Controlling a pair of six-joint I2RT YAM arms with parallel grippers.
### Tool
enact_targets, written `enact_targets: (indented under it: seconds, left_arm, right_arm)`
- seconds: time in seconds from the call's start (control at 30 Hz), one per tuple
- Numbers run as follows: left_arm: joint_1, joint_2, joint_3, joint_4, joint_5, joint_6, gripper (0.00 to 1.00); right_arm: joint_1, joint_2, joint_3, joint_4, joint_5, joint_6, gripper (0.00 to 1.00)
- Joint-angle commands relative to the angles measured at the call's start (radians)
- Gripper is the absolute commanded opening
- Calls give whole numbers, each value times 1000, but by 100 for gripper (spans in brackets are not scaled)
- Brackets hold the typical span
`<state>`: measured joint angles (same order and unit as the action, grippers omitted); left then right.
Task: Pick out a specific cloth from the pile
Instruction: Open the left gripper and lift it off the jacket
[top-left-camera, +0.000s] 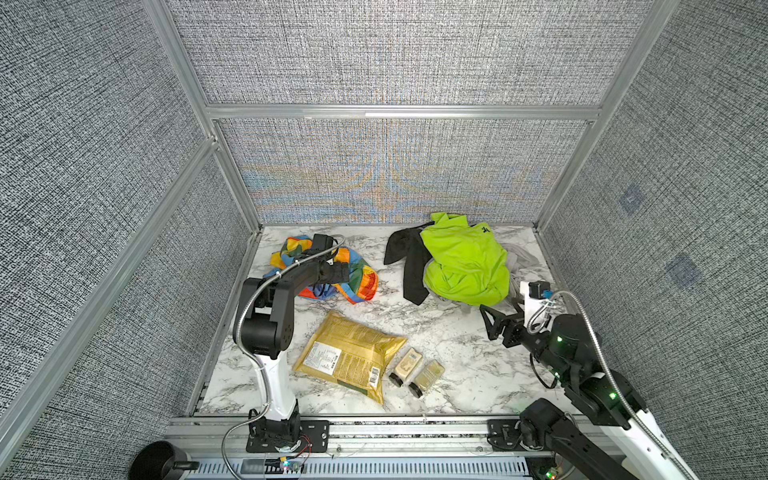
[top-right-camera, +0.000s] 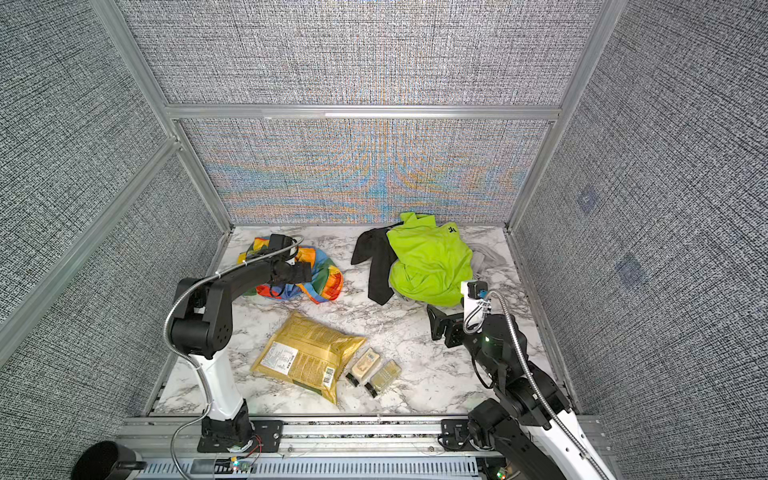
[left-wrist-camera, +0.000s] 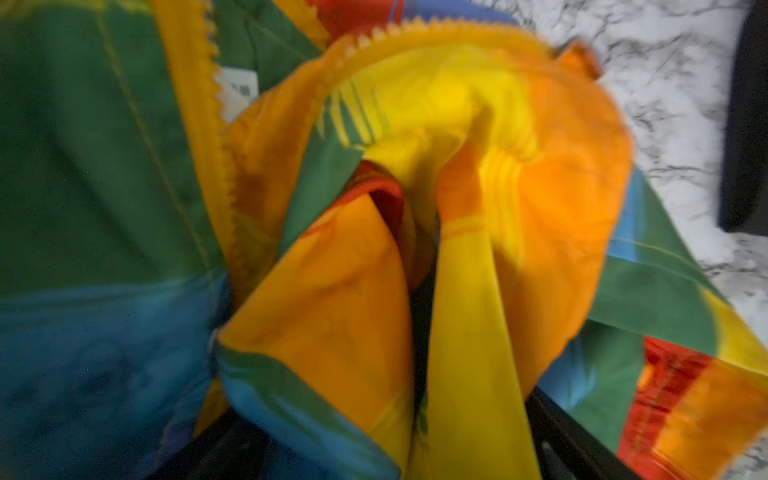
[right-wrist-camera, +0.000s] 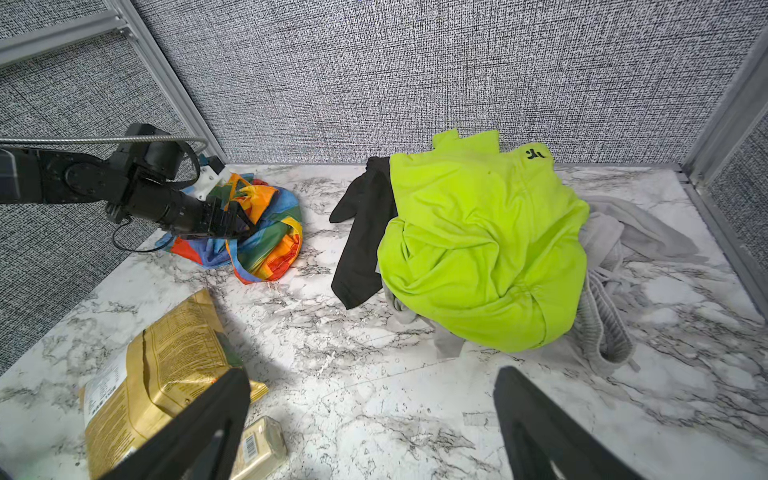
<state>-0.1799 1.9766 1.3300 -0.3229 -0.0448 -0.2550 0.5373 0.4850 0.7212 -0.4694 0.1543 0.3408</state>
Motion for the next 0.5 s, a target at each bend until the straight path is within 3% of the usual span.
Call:
enact_targets:
  seconds: [0.0, 0.3, 0.47]
  left_arm:
    - [0, 36, 17, 44, 8, -35, 73]
    - [8, 132, 128, 50, -15, -117, 69]
    - [15, 80, 71, 79, -13, -131, 73]
  right_arm:
    - [0, -12, 6, -15, 35, 2, 96]
    - [1, -12, -6, -14, 32, 12, 96]
    - [1, -41, -12, -25, 13, 9, 96]
